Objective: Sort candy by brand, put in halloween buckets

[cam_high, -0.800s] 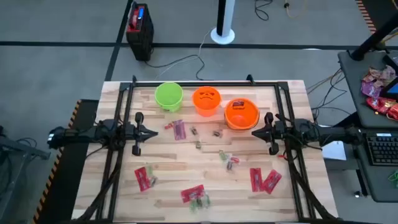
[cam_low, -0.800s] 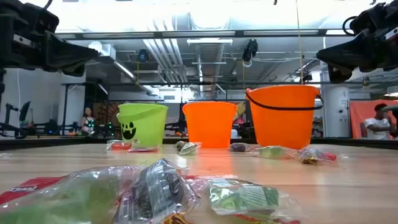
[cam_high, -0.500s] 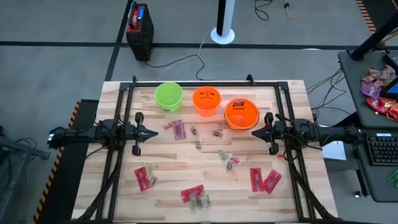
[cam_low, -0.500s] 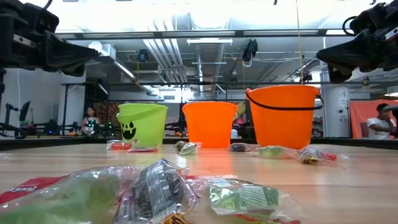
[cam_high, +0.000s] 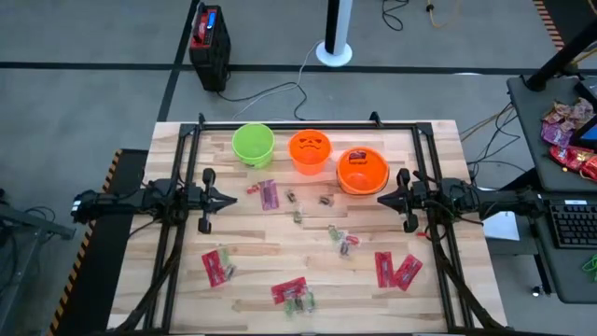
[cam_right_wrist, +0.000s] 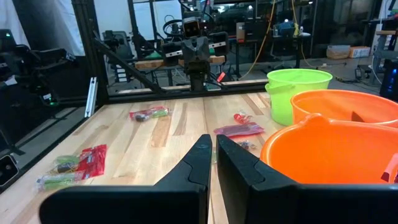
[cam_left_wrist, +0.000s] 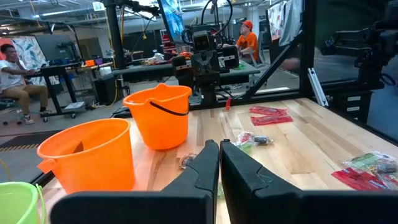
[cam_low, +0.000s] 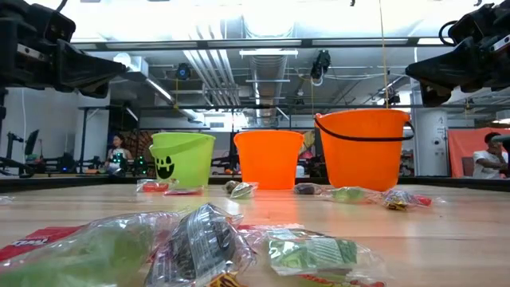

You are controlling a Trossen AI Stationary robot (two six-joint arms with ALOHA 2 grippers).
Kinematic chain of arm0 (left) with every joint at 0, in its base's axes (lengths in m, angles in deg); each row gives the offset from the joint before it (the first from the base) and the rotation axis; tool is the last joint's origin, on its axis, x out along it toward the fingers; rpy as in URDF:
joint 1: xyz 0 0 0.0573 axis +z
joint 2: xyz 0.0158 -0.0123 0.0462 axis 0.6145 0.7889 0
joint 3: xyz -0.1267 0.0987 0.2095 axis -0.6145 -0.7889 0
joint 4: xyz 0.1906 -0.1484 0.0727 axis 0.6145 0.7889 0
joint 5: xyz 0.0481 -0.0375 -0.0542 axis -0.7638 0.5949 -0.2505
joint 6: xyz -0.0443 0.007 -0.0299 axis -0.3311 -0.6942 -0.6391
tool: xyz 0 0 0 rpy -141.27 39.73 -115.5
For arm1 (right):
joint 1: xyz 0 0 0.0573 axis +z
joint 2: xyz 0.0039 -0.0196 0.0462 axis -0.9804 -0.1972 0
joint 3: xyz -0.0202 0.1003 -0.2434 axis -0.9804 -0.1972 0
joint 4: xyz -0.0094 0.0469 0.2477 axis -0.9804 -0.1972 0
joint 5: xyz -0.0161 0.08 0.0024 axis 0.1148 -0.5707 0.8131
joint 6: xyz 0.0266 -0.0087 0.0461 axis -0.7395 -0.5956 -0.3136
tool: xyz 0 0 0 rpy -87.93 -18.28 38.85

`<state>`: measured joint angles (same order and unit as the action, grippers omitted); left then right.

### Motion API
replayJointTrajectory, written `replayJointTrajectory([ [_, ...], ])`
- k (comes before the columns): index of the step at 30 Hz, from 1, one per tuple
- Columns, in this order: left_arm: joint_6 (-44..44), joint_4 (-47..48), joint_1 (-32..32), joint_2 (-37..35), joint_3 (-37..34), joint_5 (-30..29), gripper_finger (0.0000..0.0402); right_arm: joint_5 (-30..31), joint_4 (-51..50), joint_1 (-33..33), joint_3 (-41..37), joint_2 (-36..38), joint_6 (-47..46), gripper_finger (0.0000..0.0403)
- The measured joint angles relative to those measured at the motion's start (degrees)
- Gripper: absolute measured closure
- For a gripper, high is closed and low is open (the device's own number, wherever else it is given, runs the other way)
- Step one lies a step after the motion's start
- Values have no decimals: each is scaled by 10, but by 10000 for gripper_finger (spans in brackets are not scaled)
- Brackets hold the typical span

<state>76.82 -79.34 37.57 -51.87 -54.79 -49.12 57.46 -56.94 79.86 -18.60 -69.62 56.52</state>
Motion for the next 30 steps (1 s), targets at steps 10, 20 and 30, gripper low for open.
replayJointTrajectory([
  [10,0,0,0,0,0,0,402,0,0,0,0,0,0,385],
  [20,0,0,0,0,0,0,402,0,0,0,0,0,0,385],
  [30,0,0,0,0,0,0,402,1,0,0,0,0,167,385],
])
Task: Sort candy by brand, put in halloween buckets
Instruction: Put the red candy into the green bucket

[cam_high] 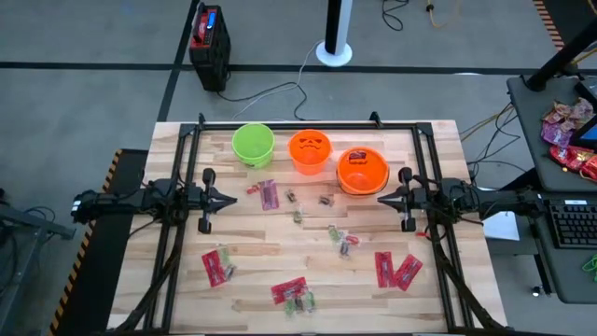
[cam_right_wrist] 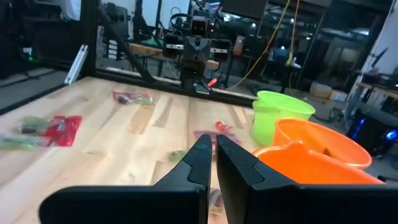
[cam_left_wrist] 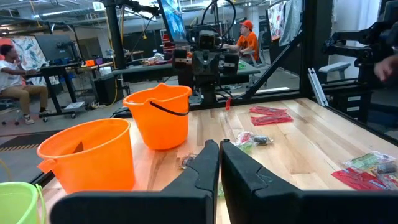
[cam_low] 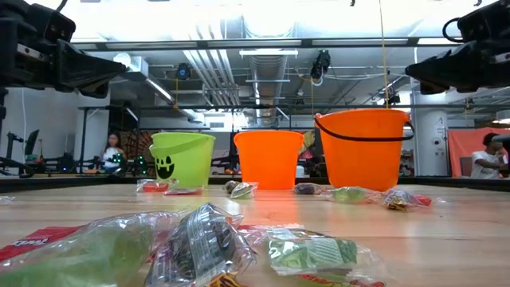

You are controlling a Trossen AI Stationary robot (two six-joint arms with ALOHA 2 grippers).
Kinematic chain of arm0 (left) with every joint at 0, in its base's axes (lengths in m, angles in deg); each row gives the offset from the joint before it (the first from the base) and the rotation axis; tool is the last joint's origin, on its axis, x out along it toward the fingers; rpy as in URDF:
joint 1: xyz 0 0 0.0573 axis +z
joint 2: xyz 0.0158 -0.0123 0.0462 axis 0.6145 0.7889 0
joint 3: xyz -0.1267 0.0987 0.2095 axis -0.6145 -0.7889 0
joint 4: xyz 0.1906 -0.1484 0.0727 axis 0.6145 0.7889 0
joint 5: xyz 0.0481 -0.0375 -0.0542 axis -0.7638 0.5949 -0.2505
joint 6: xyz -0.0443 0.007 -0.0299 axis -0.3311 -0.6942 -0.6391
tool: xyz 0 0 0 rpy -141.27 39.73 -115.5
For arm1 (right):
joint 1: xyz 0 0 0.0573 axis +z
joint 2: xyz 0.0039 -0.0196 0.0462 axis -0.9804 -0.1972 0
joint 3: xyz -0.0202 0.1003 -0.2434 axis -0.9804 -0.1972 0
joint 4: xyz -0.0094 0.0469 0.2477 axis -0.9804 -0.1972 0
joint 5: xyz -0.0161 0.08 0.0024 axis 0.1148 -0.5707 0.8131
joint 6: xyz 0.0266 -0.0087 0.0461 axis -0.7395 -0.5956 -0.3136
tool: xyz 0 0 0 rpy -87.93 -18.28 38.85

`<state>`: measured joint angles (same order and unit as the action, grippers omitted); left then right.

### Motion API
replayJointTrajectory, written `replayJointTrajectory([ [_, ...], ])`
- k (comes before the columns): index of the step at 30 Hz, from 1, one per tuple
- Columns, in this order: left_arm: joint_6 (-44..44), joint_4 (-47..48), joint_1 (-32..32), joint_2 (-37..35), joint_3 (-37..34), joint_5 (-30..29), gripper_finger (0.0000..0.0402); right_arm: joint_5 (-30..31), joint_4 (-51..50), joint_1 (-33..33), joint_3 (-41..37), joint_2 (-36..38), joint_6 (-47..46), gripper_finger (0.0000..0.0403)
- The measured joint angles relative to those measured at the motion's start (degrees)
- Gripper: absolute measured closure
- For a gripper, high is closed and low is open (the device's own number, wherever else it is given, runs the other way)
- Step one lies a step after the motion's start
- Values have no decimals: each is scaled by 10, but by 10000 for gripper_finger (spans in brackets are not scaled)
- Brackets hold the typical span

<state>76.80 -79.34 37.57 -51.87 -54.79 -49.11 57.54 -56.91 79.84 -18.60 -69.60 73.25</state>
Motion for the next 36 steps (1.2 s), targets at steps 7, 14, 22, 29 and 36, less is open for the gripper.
replayJointTrajectory([
  [7,0,0,0,0,0,0,402,-1,29,0,8,0,-56,385],
  [14,0,0,0,0,0,0,402,89,44,0,98,-23,-277,385],
  [22,0,0,0,0,0,0,402,210,-25,0,250,-131,-417,385],
  [29,-238,-50,0,0,0,-17,402,291,-243,0,407,-267,-512,385],
  [36,-530,-199,0,3,0,-65,402,368,-416,-1,514,-349,-601,385],
])
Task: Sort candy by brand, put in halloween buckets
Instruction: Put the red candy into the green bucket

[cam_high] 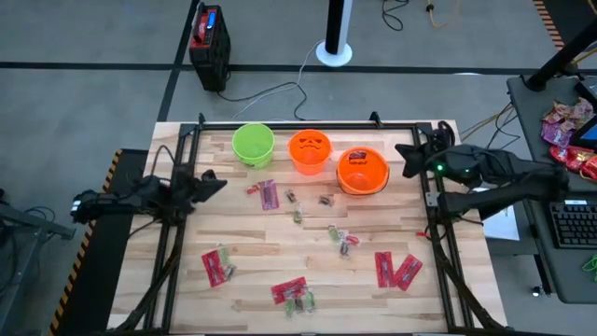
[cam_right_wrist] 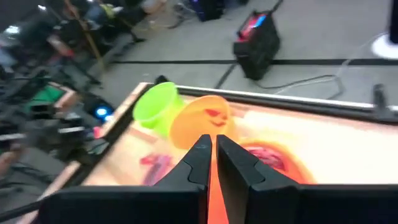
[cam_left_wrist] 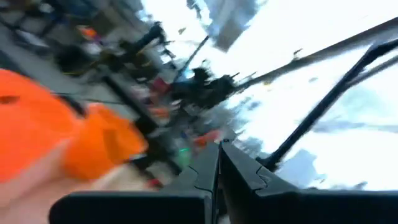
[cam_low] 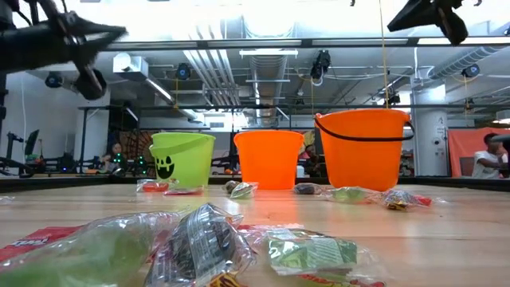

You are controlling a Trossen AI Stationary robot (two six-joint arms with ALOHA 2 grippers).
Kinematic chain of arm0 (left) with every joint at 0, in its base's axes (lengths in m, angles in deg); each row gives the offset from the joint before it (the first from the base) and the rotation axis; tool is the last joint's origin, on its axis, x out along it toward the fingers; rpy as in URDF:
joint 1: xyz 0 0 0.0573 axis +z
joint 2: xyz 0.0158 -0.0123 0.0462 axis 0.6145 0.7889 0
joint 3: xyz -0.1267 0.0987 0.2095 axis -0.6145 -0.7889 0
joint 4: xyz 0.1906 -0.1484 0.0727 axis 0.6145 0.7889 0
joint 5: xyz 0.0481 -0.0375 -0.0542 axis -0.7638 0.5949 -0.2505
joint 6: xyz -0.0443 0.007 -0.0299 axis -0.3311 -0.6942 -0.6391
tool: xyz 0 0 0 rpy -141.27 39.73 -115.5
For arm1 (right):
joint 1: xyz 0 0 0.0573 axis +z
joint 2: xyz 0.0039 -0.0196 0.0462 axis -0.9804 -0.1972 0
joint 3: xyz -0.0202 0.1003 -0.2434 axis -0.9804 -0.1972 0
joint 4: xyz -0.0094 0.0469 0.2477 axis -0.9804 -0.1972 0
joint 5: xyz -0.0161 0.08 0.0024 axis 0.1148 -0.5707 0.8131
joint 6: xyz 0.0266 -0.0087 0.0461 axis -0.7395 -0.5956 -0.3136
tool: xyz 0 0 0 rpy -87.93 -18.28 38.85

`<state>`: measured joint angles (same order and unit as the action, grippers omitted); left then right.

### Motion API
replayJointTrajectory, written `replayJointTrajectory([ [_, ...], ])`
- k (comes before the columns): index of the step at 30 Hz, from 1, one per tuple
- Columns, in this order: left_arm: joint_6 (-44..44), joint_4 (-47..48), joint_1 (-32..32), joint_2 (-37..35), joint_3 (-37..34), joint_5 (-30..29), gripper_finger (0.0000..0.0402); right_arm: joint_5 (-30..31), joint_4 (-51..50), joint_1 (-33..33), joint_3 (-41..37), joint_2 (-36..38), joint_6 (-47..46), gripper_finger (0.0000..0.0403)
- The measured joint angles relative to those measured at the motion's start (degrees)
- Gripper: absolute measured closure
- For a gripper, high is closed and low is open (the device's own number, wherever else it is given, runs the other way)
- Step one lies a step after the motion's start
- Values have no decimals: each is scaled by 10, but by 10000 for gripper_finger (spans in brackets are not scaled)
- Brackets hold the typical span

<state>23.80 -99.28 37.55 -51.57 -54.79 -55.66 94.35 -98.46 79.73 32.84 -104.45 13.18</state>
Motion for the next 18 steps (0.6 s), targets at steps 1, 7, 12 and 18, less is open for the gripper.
replayJointTrajectory([
  [1,-5,-12,0,4,5,20,402,8,-5,0,9,-7,11,385],
  [7,-11,50,0,81,115,51,402,17,-4,0,43,-42,166,385],
  [12,-80,296,0,217,249,20,402,20,-4,0,58,-61,178,385],
  [18,-141,458,0,395,358,16,402,21,-5,-3,61,-68,152,385],
])
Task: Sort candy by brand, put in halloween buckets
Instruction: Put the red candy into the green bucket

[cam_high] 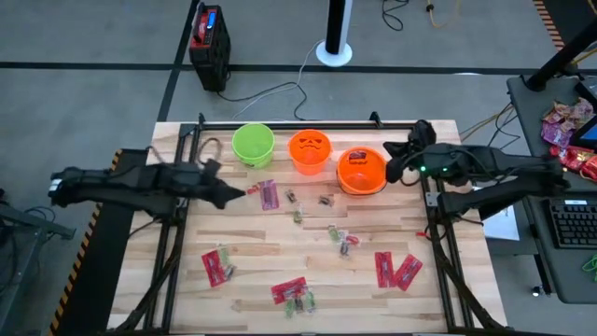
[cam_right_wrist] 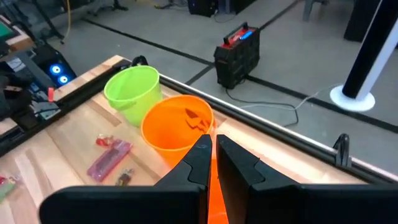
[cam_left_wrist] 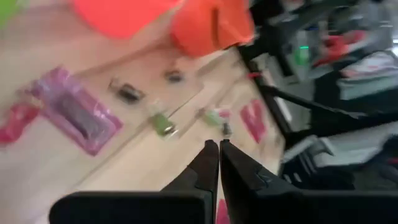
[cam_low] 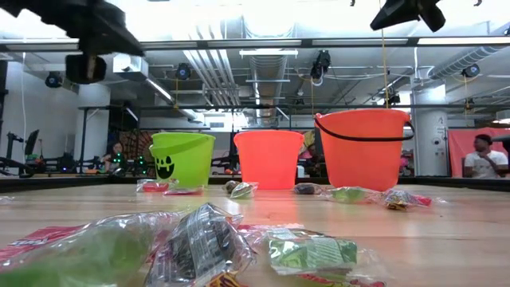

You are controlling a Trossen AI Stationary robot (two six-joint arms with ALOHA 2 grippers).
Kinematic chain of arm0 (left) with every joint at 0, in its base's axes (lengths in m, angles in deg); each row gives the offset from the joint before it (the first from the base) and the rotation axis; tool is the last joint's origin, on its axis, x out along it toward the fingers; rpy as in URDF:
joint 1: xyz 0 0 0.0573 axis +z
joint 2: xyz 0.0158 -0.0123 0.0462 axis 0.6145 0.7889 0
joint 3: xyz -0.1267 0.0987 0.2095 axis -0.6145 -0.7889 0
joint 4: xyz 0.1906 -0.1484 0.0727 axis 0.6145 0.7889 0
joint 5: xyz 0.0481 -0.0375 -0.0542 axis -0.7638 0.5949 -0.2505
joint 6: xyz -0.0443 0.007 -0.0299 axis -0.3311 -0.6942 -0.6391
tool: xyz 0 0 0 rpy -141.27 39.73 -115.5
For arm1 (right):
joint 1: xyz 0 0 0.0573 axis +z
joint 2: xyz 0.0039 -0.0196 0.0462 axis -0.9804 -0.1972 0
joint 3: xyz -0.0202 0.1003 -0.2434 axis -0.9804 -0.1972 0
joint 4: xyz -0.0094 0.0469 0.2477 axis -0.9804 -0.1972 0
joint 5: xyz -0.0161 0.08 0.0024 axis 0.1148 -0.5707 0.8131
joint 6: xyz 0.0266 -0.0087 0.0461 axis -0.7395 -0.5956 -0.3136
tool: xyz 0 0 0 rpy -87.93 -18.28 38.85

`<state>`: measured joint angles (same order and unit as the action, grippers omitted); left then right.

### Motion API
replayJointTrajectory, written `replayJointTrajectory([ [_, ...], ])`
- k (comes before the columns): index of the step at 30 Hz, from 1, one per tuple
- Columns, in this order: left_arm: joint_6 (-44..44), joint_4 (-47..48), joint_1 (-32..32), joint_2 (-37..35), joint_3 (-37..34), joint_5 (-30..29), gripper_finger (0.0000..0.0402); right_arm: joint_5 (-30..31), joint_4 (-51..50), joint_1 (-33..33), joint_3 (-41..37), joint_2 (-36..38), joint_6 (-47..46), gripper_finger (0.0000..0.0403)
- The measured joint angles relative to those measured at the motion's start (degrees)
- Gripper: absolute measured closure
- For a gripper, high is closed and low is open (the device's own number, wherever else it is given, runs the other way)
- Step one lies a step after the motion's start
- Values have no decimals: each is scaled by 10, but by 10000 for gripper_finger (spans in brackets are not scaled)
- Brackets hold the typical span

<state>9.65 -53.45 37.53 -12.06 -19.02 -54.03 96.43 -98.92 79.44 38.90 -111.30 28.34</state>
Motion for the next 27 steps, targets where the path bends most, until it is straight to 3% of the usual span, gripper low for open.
replayJointTrajectory([
  [3,-24,-6,0,84,47,1,402,0,0,-8,0,0,-7,385],
  [6,14,-2,0,162,99,4,402,1,0,-15,0,0,3,385],
  [11,-52,175,7,283,198,-144,402,1,0,-20,0,0,10,385],
  [13,-53,216,10,325,228,-158,402,1,0,-20,0,0,28,385],
  [20,-25,225,35,462,280,-10,402,1,0,-20,0,0,42,385],
  [27,5,214,35,553,303,-1,402,1,0,-20,0,0,44,385],
])
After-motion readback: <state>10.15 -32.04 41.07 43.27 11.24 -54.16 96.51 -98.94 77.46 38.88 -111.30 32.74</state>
